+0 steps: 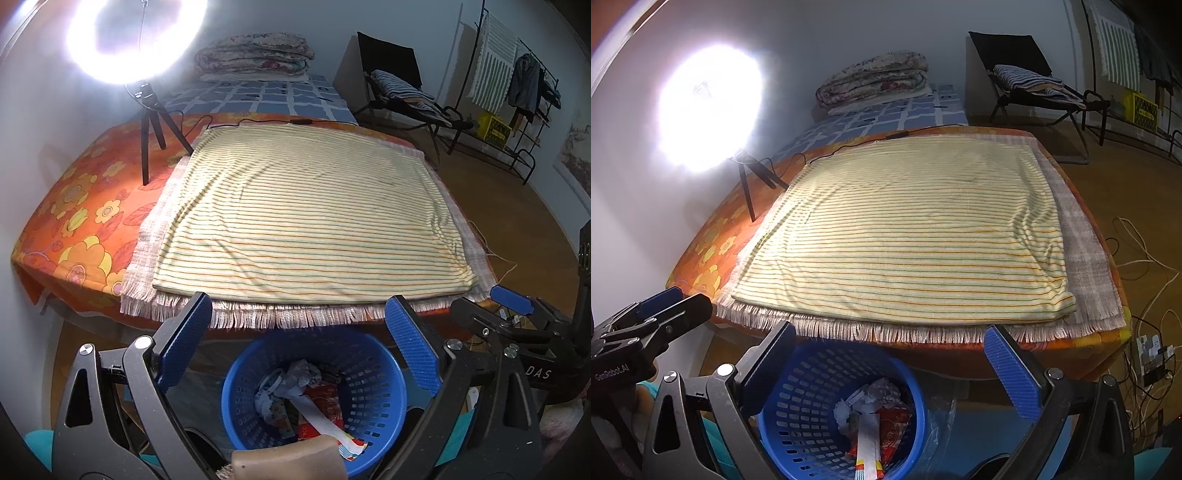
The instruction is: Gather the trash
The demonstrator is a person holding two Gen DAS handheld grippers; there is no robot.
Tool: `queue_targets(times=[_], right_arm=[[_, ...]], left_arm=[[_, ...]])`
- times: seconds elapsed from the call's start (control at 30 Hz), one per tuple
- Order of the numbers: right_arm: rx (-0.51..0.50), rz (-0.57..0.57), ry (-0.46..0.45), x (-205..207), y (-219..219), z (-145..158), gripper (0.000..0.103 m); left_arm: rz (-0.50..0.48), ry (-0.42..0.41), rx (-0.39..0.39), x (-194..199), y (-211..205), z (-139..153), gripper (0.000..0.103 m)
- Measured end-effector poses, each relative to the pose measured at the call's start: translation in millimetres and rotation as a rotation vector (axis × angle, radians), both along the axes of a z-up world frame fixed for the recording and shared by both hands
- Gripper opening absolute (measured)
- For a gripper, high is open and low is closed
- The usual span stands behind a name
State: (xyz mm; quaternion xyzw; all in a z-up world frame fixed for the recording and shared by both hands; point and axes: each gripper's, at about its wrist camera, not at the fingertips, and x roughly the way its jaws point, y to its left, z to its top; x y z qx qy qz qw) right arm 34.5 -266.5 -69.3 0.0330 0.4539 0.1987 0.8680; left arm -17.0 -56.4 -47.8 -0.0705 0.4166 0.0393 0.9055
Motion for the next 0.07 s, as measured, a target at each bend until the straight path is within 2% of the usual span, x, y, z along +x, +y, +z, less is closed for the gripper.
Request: queue_targets(times=[0.07], right_arm=[[-0.002, 0.000, 0.002, 1.4, 0.0, -1.4, 0.103]], left_arm=[[0.003, 0.010, -0.002, 2.5, 2.0, -3.1, 0.097]])
